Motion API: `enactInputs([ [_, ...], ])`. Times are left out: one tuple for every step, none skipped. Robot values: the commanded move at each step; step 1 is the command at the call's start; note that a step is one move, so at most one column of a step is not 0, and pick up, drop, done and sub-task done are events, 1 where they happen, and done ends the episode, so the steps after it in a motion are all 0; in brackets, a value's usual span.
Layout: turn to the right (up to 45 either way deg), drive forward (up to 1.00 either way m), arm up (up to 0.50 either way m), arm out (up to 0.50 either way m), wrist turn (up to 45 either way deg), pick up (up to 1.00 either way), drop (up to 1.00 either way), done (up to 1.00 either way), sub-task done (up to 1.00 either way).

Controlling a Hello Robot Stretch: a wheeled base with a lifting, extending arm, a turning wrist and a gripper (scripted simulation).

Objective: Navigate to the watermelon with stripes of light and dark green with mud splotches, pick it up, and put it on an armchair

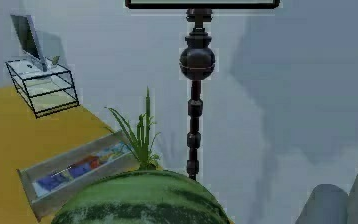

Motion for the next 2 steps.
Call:
enactInputs([
  [-45.0,0.0,0.0,0.0,0.0,0.0,0.0,0.0,0.0],
  [-6.0,0.0,0.0,0.0,0.0,0.0,0.0,0.0,0.0],
])
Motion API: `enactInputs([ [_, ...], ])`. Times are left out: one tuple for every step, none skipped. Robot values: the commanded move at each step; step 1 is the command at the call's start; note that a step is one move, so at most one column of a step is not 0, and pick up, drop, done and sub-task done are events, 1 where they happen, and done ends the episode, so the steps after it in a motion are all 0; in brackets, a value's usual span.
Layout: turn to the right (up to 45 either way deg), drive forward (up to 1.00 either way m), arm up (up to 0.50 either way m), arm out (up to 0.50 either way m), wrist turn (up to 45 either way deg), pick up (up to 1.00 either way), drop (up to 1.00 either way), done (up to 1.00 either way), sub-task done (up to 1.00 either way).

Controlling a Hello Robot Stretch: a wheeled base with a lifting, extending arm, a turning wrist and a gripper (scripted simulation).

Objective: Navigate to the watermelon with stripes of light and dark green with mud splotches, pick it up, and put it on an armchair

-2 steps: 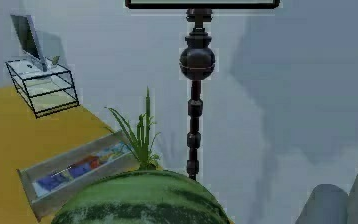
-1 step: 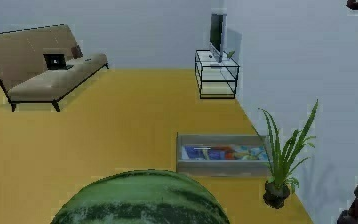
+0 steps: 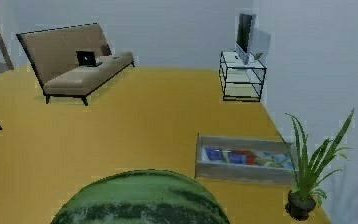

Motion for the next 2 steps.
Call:
enactInputs([
  [45.0,0.0,0.0,0.0,0.0,0.0,0.0,0.0,0.0],
  [45.0,0.0,0.0,0.0,0.0,0.0,0.0,0.0,0.0],
])
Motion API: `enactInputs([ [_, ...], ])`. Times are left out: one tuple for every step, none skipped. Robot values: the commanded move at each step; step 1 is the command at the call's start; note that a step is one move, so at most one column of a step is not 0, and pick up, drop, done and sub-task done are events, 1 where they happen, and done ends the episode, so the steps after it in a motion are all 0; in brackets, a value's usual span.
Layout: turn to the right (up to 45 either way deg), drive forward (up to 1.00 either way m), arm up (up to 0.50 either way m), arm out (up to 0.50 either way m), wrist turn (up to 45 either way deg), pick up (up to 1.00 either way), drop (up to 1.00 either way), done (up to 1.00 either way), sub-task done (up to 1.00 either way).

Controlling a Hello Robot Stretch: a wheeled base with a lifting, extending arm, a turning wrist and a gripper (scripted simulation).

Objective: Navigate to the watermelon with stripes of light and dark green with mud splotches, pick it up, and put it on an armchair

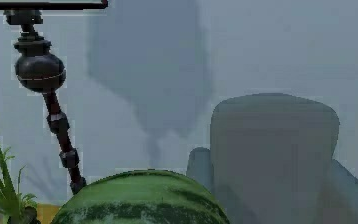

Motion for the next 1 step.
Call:
enactInputs([
  [33.0,0.0,0.0,0.0,0.0,0.0,0.0,0.0,0.0],
])
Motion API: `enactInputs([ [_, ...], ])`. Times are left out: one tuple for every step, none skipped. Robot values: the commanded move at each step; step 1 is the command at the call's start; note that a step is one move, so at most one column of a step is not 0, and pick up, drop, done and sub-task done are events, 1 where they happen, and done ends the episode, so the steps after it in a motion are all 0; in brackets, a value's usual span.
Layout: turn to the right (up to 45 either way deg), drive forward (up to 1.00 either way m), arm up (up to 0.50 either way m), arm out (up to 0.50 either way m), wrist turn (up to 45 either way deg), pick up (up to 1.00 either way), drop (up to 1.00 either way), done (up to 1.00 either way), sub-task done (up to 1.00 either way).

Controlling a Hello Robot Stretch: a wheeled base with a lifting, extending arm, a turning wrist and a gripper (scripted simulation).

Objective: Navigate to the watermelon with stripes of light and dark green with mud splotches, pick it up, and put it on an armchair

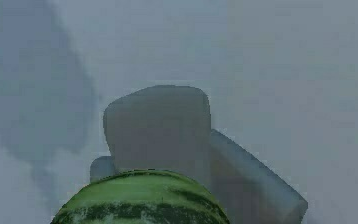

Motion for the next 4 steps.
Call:
enactInputs([
  [3.0,0.0,0.0,0.0,0.0,0.0,0.0,0.0,0.0],
  [-45.0,0.0,0.0,0.0,0.0,0.0,0.0,0.0,0.0],
  [-45.0,0.0,0.0,0.0,0.0,0.0,0.0,0.0,0.0],
  [-15.0,0.0,0.0,0.0,0.0,0.0,0.0,0.0,0.0],
])
